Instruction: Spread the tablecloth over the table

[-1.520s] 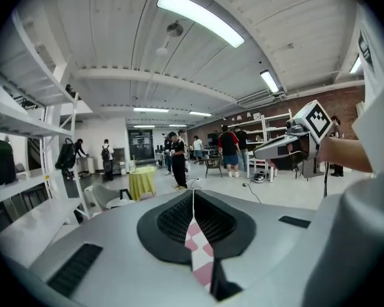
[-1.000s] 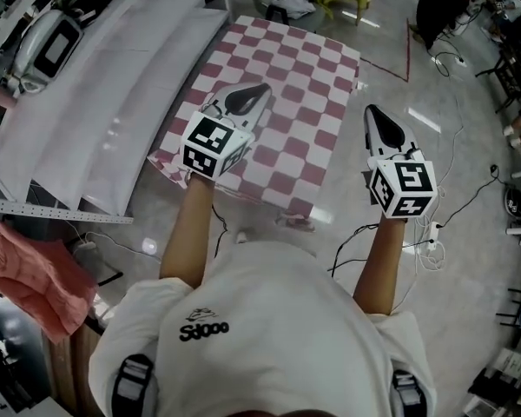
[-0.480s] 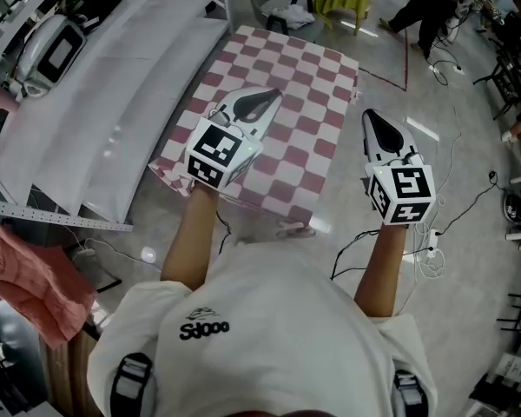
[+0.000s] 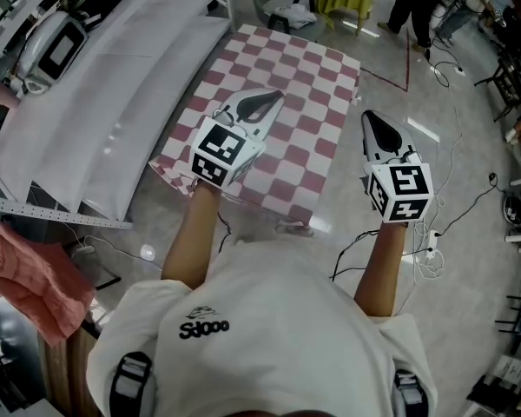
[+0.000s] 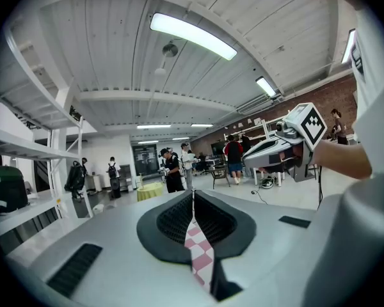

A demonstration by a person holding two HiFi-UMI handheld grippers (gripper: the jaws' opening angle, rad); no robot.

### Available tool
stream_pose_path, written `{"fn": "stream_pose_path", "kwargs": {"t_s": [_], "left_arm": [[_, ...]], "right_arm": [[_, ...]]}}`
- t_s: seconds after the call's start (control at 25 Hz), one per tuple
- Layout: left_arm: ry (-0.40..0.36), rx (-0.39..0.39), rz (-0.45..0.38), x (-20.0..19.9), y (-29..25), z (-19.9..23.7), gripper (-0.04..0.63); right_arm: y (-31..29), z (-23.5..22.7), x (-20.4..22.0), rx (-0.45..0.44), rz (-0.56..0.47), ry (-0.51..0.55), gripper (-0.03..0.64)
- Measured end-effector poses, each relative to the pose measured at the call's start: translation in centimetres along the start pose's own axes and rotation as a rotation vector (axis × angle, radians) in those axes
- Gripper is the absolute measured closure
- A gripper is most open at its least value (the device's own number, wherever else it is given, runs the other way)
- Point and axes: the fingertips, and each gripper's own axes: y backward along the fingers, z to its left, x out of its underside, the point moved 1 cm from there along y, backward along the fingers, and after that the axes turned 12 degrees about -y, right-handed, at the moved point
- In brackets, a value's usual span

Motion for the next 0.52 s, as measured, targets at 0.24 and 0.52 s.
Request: {"fn": "stream_pose_path", "kwargs": {"t_s": [0.24,0.52], "left_arm": [[0.006,0.009,0.009,0.38,-0.08,-0.36,0.561],[0.011,0.016,0.012,0.45,-0.08,-1.03,0.561]], "right_arm": [[-0.01,-0.12,0.21,0.004,0.011,-0.001,0.594],[0.39,-0.21,0.84,0.003,0.021,-0.004,0.594]]}}
